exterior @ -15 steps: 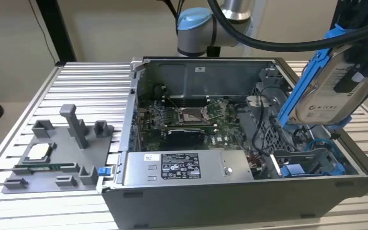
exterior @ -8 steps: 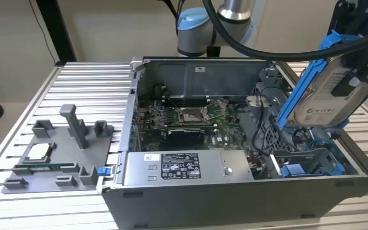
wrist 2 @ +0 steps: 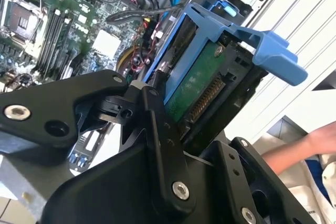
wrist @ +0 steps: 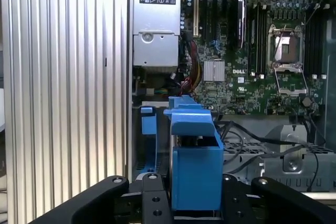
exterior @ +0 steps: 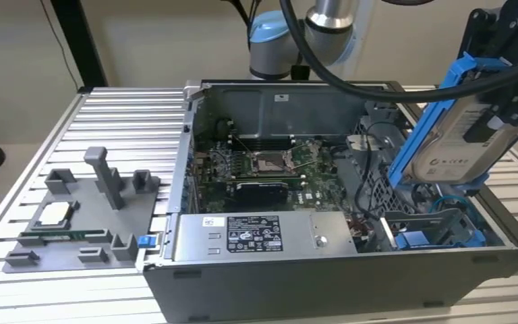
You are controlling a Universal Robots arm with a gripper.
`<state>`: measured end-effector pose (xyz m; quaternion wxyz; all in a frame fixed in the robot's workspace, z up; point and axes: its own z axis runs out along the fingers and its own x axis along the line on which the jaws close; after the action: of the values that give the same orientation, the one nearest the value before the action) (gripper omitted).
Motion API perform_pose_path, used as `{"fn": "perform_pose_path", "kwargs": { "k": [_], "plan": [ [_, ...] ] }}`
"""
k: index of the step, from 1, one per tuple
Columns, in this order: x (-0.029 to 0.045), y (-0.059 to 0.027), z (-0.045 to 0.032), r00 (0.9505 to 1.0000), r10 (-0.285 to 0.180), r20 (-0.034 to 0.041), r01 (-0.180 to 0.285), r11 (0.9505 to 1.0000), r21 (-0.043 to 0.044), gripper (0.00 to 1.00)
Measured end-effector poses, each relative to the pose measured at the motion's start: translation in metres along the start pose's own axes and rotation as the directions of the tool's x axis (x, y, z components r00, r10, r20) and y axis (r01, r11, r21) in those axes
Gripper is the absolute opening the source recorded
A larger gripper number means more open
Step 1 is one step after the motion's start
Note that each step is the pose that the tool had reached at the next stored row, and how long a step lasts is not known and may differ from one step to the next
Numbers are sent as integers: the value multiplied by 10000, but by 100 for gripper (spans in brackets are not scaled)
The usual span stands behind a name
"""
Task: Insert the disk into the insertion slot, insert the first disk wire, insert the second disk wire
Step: 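Insert the disk into the insertion slot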
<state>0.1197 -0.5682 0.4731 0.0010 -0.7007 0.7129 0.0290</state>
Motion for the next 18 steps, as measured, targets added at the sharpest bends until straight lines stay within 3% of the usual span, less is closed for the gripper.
{"fn": "perform_pose_path", "kwargs": {
  "k": [8,18],
  "plan": [
    [19,-8,65,10000,0,0,0,10000,0,0],
    [21,-9,84,10000,-1,2,1,10000,1,0]
  ]
}}
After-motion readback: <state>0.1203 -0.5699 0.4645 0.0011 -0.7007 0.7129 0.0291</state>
